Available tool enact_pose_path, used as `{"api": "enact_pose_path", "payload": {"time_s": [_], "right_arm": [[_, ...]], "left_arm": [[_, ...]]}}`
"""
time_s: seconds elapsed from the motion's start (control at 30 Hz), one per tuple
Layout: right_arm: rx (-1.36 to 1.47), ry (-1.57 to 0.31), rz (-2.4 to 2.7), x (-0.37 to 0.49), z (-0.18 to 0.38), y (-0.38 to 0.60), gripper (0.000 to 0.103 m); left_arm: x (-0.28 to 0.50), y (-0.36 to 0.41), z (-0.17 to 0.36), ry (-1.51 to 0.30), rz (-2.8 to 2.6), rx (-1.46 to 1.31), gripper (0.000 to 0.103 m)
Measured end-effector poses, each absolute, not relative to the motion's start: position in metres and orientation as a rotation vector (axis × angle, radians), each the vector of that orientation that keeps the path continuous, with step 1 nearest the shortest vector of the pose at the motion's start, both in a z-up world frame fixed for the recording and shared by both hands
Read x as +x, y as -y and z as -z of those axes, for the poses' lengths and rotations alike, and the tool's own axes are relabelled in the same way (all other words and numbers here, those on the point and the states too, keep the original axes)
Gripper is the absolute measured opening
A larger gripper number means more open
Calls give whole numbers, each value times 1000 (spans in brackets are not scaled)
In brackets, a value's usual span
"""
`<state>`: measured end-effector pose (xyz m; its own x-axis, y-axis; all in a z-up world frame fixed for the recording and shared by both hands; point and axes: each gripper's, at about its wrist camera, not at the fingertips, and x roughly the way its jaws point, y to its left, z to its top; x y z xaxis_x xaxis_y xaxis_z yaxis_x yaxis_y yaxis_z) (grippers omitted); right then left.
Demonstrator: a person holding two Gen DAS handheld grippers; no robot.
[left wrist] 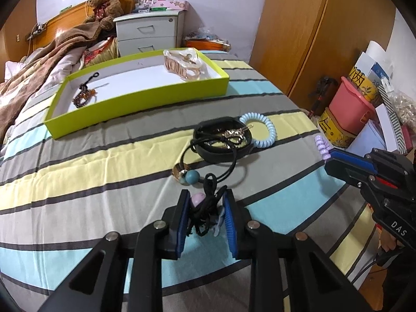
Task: Organize jewelry
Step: 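Carry the hair tie and lavender coil into the green tray with both tools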
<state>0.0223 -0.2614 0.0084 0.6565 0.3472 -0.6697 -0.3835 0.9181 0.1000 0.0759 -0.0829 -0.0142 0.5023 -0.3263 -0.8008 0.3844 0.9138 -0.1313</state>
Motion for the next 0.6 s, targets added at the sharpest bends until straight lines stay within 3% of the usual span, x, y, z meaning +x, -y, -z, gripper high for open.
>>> {"api": "enact_pose_path", "payload": {"time_s": [0.6], "right_arm": [[-90, -649, -426, 45, -55, 241, 9]], "left_arm": [[101, 36, -35, -858, 344, 5, 27]]}}
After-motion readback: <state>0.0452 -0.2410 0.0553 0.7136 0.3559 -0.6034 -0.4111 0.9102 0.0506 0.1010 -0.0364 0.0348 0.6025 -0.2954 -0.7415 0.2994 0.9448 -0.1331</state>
